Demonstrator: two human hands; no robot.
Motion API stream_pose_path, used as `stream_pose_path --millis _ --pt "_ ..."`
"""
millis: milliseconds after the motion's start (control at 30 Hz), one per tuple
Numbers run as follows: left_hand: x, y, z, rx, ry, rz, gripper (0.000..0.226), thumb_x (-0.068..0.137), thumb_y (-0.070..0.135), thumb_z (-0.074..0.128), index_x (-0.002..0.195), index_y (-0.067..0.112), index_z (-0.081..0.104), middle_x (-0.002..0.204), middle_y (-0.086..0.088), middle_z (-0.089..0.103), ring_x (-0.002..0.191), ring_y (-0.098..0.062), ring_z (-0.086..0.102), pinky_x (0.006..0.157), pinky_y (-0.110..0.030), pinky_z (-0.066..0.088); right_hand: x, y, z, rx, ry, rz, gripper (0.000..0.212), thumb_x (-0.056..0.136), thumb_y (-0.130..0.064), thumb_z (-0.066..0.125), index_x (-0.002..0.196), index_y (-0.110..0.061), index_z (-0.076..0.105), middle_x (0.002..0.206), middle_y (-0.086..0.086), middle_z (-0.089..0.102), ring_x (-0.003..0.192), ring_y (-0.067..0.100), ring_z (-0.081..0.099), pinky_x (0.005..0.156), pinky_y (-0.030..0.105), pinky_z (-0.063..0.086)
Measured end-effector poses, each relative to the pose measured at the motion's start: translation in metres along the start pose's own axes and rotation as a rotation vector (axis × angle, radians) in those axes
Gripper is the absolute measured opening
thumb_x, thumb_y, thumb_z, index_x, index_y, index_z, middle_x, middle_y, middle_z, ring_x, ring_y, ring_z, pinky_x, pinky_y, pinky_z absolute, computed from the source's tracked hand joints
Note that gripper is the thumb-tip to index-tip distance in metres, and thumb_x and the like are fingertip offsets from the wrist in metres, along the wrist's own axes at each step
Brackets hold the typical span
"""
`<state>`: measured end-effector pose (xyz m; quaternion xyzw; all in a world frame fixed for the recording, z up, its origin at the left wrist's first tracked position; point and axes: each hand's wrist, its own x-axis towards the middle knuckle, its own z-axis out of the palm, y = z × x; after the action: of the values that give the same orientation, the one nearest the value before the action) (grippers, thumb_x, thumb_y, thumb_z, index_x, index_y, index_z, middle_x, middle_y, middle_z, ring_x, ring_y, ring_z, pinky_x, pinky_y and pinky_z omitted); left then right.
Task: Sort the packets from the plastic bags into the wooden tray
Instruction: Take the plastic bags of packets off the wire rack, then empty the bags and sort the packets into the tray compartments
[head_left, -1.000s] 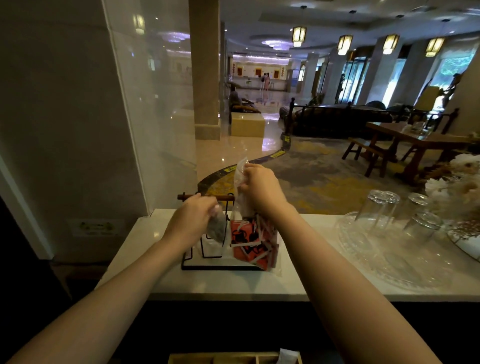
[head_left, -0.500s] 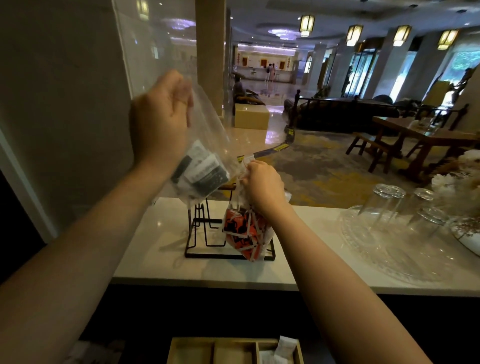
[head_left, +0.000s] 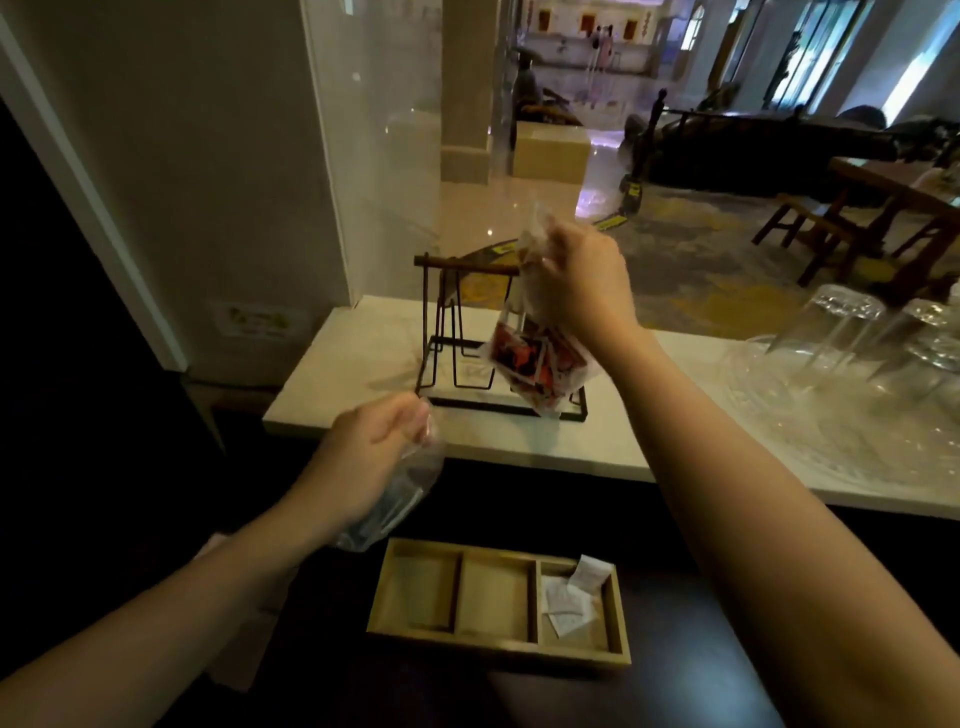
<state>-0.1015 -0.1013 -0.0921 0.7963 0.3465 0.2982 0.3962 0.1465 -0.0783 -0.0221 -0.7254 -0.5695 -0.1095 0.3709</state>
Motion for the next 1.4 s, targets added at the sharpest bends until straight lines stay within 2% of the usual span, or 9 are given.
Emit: stream_pose_path --millis 167,433,667,767,867,1000,1100,1200,1400 --pt "-0.046 -0.041 0.023 -0.319 0.037 -0.222 0.033 0.099 0.019 0.04 0.069 0.015 0.054 0.058 0.006 0.055 0.053 0.0 0.049 0.054 -0.016 0.04 -0.036 0.0 -0.018 0.294 0.068 -0.051 0.028 0.085 -0.011 0.053 0.11 -0.006 0.066 0.094 0.007 0.069 0.083 0.012 0.059 0.072 0.023 0.043" --pt "-0.097 -0.069 0.065 -0.396 0.018 -0.311 0.031 0.099 0.014 0.038 0.075 0.013 0.057 0.063 0.008 0.056 0.064 -0.003 0.052 0.064 -0.024 0.04 -0.14 -0.011 -0.006 0.654 -0.04 0.199 0.017 0.093 -0.012 0.054 0.106 -0.02 0.06 0.088 -0.014 0.06 0.077 -0.009 0.059 0.067 0.011 0.047" --pt "-0.119 -0.084 0.094 -0.591 0.06 -0.518 0.027 0.099 0.029 0.035 0.113 0.023 0.057 0.115 -0.006 0.065 0.103 -0.018 0.065 0.092 -0.038 0.051 -0.25 -0.023 0.046 0.782 -0.078 0.367 0.026 0.083 -0.012 0.056 0.102 -0.03 0.061 0.092 -0.017 0.064 0.083 -0.009 0.061 0.073 0.009 0.046" --pt "-0.132 -0.105 0.107 -0.544 -0.033 -0.519 0.039 0.086 0.053 0.043 0.123 0.043 0.05 0.132 0.006 0.056 0.121 -0.01 0.054 0.102 -0.037 0.046 -0.285 -0.021 0.061 0.85 -0.099 0.438 0.03 0.084 -0.01 0.056 0.107 -0.029 0.062 0.098 -0.008 0.067 0.091 0.003 0.063 0.077 0.017 0.048" --pt "-0.142 -0.117 0.12 -0.397 -0.172 -0.424 0.061 0.078 0.06 0.058 0.131 0.033 0.047 0.128 0.016 0.055 0.119 0.002 0.052 0.098 -0.017 0.042 -0.311 -0.016 0.074 0.884 -0.094 0.526 0.027 0.086 -0.009 0.059 0.108 -0.025 0.063 0.099 -0.003 0.068 0.092 0.006 0.064 0.076 0.021 0.05" --pt "-0.145 -0.131 0.135 0.069 -0.187 -0.258 0.031 0.071 0.025 0.079 0.097 0.013 0.068 0.086 0.02 0.055 0.082 0.005 0.055 0.071 -0.001 0.037 -0.334 -0.006 0.082 0.86 -0.143 0.61 0.017 0.086 -0.008 0.061 0.091 -0.024 0.064 0.083 -0.009 0.067 0.077 0.006 0.062 0.065 0.023 0.049" --pt "-0.144 -0.132 0.145 0.206 -0.207 -0.154 0.015 0.076 0.018 0.074 0.075 0.009 0.062 0.072 0.013 0.048 0.067 -0.002 0.052 0.064 -0.013 0.04 -0.342 0.01 0.081 0.764 -0.144 0.627 0.018 0.082 -0.011 0.065 0.074 -0.017 0.051 0.069 -0.004 0.055 0.064 0.01 0.05 0.059 0.029 0.041" --pt "-0.144 -0.131 0.156 0.305 -0.229 -0.064 0.016 0.083 0.019 0.065 0.074 0.011 0.055 0.077 0.004 0.052 0.071 -0.014 0.056 0.062 -0.029 0.044 -0.344 0.021 0.075 0.739 -0.141 0.604 0.018 0.082 -0.001 0.067 0.082 -0.007 0.049 0.079 0.005 0.054 0.074 0.014 0.053 0.068 0.026 0.045" --pt "-0.143 -0.135 0.16 0.494 -0.267 0.01 0.015 0.089 0.026 0.054 0.078 0.018 0.053 0.079 0.002 0.057 0.071 -0.018 0.056 0.057 -0.027 0.036 -0.355 0.043 0.055 0.69 -0.121 0.663 0.029 0.082 0.007 0.062 0.102 -0.013 0.057 0.097 0.001 0.062 0.089 0.003 0.059 0.077 0.01 0.046"
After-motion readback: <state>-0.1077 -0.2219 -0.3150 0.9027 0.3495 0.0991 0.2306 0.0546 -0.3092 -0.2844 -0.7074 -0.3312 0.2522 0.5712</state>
